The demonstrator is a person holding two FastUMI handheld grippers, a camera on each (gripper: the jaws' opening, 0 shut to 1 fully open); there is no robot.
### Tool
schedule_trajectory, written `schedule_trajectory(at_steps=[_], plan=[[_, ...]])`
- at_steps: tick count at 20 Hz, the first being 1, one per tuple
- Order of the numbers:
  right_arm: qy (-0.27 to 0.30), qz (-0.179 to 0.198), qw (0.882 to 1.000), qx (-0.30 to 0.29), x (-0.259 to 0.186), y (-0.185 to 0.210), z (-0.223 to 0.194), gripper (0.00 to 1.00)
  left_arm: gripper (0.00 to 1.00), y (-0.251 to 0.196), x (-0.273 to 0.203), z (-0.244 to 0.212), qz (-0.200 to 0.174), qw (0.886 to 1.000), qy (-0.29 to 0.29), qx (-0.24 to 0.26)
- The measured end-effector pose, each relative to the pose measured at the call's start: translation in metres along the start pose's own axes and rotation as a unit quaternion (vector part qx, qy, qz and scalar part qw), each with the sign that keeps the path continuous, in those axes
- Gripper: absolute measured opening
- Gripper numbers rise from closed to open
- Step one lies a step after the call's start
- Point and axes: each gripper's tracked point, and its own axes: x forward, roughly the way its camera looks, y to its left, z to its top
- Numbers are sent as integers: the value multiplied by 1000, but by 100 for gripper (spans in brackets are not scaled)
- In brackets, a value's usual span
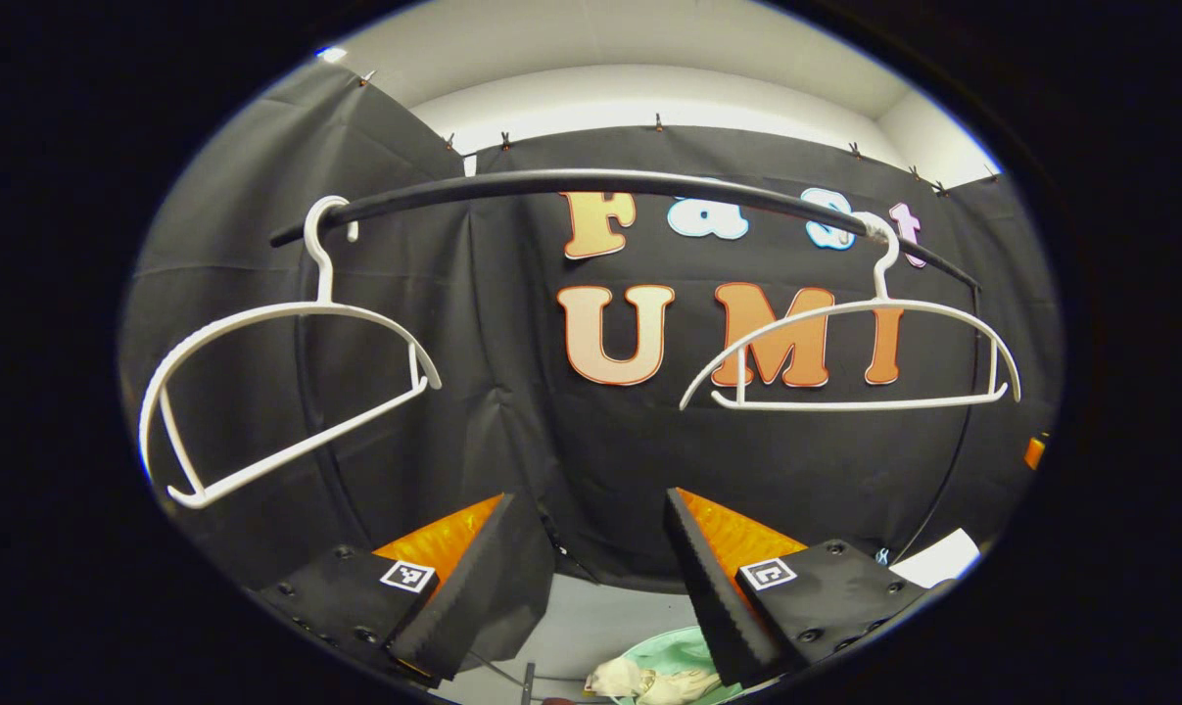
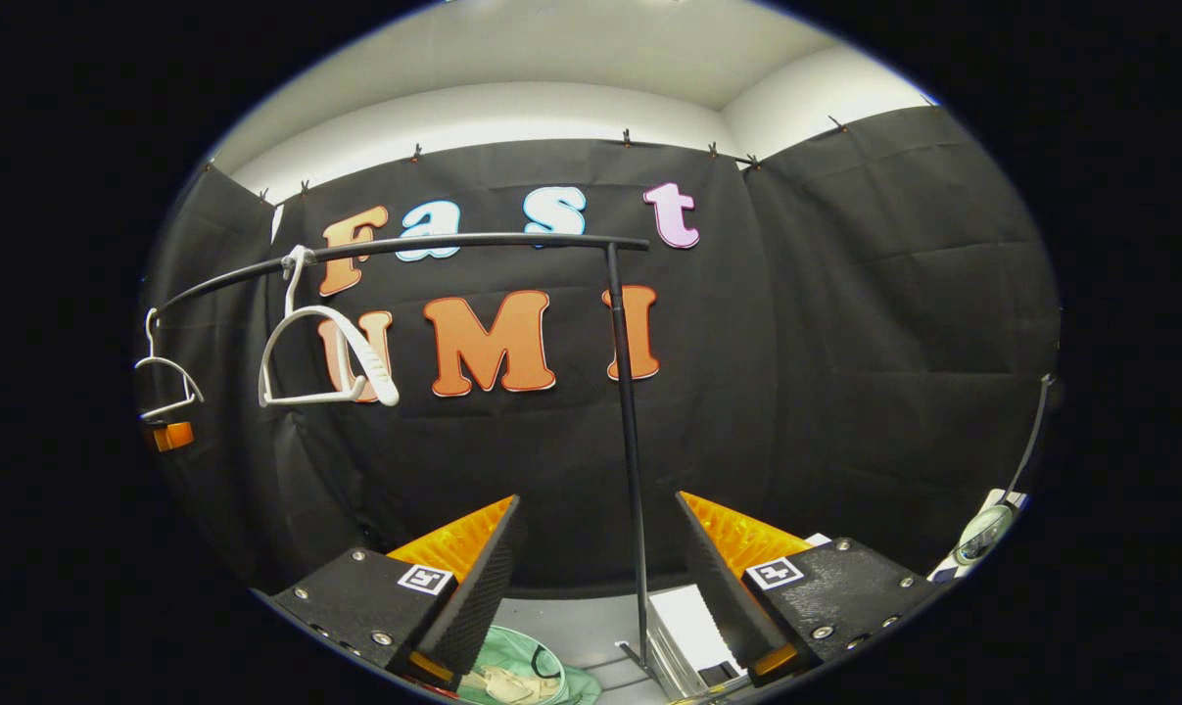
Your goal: Grasp the clothes on the hanger with both hands and then place them into the laundry hamper below.
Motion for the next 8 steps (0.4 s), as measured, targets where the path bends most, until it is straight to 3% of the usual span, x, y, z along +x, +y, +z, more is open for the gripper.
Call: schedule_trajectory(at_steps=[7,8], plan=[[-6,0,1000,-5,-18,16,6,100,97,11,-4,22,-5,999,-32,-23],[-10,-4,1000,-8,-22,19,8,93,97,16,-6,25,-6,999,-35,-25]])
